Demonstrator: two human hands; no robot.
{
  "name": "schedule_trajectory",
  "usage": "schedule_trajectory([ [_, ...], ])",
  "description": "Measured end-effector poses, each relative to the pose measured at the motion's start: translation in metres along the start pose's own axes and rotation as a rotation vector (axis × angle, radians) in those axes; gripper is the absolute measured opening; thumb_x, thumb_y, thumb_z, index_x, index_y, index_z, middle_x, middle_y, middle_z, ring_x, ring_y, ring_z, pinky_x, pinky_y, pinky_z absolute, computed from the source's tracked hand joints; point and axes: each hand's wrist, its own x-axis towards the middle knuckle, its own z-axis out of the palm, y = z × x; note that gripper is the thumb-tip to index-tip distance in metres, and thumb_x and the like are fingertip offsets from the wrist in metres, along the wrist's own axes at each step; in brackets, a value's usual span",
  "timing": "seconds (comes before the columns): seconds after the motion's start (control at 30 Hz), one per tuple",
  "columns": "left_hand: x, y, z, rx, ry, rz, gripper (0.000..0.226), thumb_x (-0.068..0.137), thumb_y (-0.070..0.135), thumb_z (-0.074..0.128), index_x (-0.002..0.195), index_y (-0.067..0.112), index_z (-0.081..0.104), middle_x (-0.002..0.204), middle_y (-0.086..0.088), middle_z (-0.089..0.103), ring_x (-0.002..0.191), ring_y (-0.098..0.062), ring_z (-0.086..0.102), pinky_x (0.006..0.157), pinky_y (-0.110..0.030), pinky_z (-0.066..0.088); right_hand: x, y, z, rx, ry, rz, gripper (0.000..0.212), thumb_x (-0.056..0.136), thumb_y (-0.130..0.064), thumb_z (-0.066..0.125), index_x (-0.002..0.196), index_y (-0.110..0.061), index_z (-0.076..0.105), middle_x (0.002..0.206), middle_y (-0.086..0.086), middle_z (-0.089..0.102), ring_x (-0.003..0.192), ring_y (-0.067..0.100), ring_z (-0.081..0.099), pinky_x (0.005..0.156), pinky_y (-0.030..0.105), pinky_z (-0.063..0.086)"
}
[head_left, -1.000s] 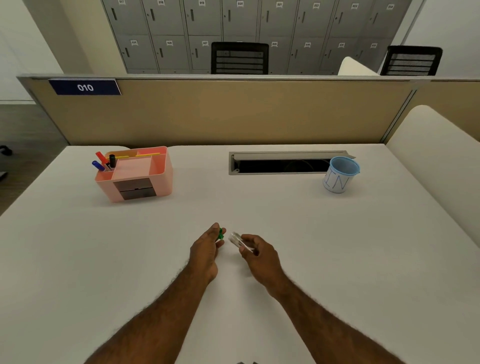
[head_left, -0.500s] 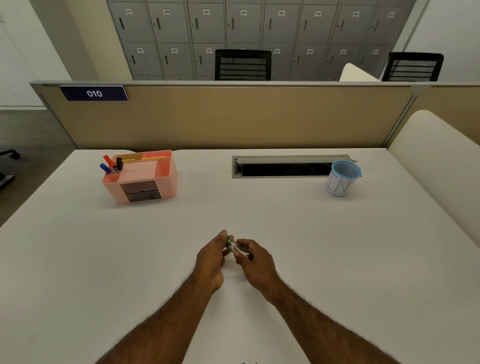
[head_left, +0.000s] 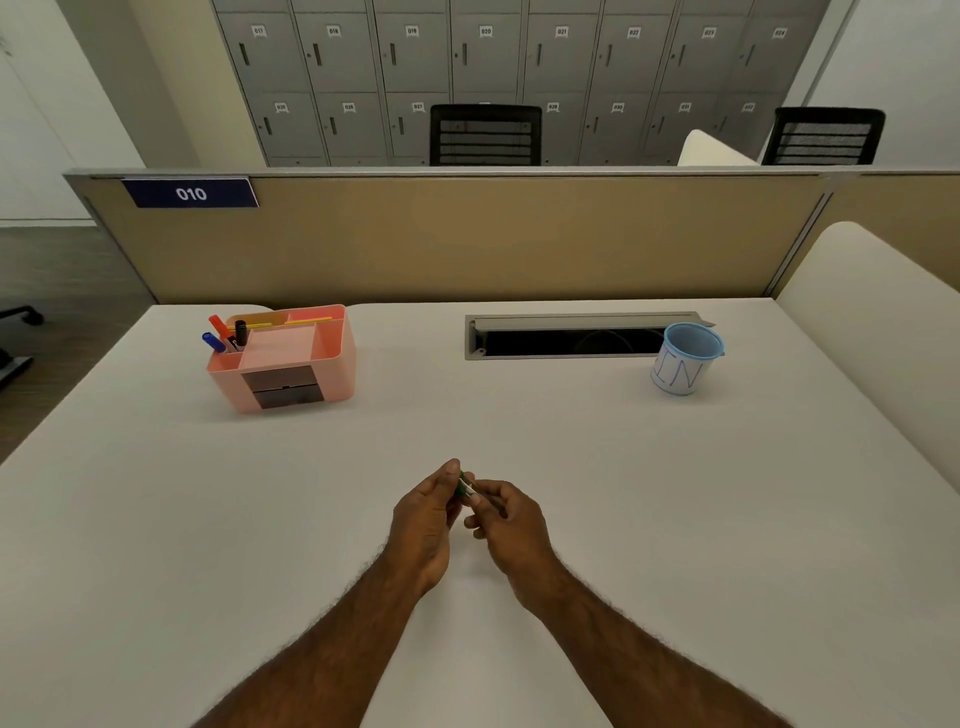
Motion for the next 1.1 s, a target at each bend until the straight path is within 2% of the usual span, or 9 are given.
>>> schedule_trajectory([
  [0.2, -0.003, 0.002, 0.004, -0.025, -0.021, 0.051, 0.017, 0.091, 0.013, 0.061, 0.102, 0.007, 0.072, 0.098, -0.014, 0.073, 0.095, -0.022, 0.068, 0.084, -0.028, 0.052, 0.002, -0.01, -0.004, 0.128, -0.038, 0.042, 0.018, 0.094, -0.019, 0.059, 0.111, -0.017, 0.066, 0.101, 0.003, 0.074, 0.078, 0.011, 0.067, 0.072, 0.023, 0.056],
  [0.33, 0.0, 0.002, 0.001, 0.038, -0.019, 0.072, 0.013, 0.09, 0.014, 0.063, 0.095, 0.01, 0.074, 0.093, -0.013, 0.074, 0.09, -0.023, 0.068, 0.083, -0.029, 0.052, 0.001, -0.011, -0.006, 0.256, -0.117, 0.122, 0.02, 0.095, -0.019, 0.058, 0.11, -0.011, 0.068, 0.1, 0.004, 0.075, 0.079, 0.012, 0.064, 0.073, 0.026, 0.053],
  [0.57, 0.011, -0.005, -0.017, 0.259, 0.025, 0.037, 0.021, 0.086, 0.02, 0.07, 0.105, 0.012, 0.074, 0.099, -0.009, 0.076, 0.1, -0.022, 0.068, 0.101, -0.038, 0.049, 0.023, -0.017, -0.01, -0.378, -0.251, 0.122, 0.026, 0.087, -0.04, 0.062, 0.107, -0.022, 0.064, 0.092, -0.005, 0.076, 0.088, 0.01, 0.07, 0.079, 0.03, 0.056],
  [0.63, 0.012, -0.005, -0.02, 0.368, -0.009, 0.057, 0.026, 0.087, 0.018, 0.069, 0.113, 0.013, 0.07, 0.105, -0.005, 0.074, 0.105, -0.016, 0.067, 0.094, -0.027, 0.052, 0.029, -0.014, -0.007, -0.507, -0.295, 0.083, 0.024, 0.087, -0.036, 0.062, 0.105, -0.02, 0.063, 0.091, -0.007, 0.071, 0.083, 0.008, 0.066, 0.071, 0.024, 0.053],
  [0.7, 0.011, -0.003, -0.02, 0.486, -0.05, 0.082, 0.03, 0.089, 0.015, 0.067, 0.119, 0.012, 0.068, 0.109, -0.002, 0.073, 0.101, -0.005, 0.065, 0.075, -0.012, 0.052, 0.035, -0.012, -0.002, -0.592, -0.307, 0.049, 0.02, 0.085, -0.031, 0.063, 0.098, -0.016, 0.063, 0.087, -0.006, 0.065, 0.077, 0.007, 0.06, 0.066, 0.021, 0.048],
  [0.8, 0.017, 0.003, -0.024, 0.584, -0.072, 0.115, 0.032, 0.091, 0.016, 0.064, 0.123, 0.013, 0.066, 0.118, -0.004, 0.07, 0.1, -0.003, 0.065, 0.068, -0.006, 0.049, 0.045, -0.013, 0.008, -0.61, -0.294, 0.04, 0.024, 0.08, -0.024, 0.063, 0.097, -0.008, 0.063, 0.087, 0.0, 0.066, 0.075, 0.011, 0.06, 0.069, 0.03, 0.052],
  [0.87, 0.023, 0.012, -0.028, 0.619, -0.068, 0.135, 0.036, 0.092, 0.024, 0.063, 0.126, 0.015, 0.064, 0.122, -0.001, 0.068, 0.105, -0.006, 0.063, 0.076, -0.009, 0.05, 0.053, -0.017, 0.016, -0.61, -0.298, 0.029, 0.026, 0.079, -0.022, 0.063, 0.1, -0.007, 0.061, 0.089, 0.003, 0.069, 0.075, 0.015, 0.064, 0.068, 0.031, 0.054],
  [0.97, 0.037, 0.033, -0.039, 0.579, 0.016, 0.119, 0.035, 0.094, 0.033, 0.058, 0.123, 0.015, 0.065, 0.125, -0.002, 0.067, 0.112, -0.016, 0.063, 0.095, -0.027, 0.049, 0.069, -0.027, 0.03, -0.65, -0.288, -0.065, 0.031, 0.079, -0.022, 0.064, 0.108, -0.014, 0.057, 0.094, 0.007, 0.071, 0.082, 0.022, 0.068, 0.067, 0.031, 0.054],
  [1.1, 0.062, 0.075, -0.07, 0.665, 0.18, 0.118, 0.029, 0.095, 0.021, 0.055, 0.12, 0.01, 0.064, 0.119, -0.01, 0.07, 0.103, -0.021, 0.065, 0.086, -0.03, 0.052, 0.097, -0.053, 0.056, -0.809, -0.275, -0.275, 0.032, 0.077, -0.02, 0.065, 0.107, -0.013, 0.056, 0.096, 0.012, 0.07, 0.086, 0.027, 0.064, 0.072, 0.031, 0.05],
])
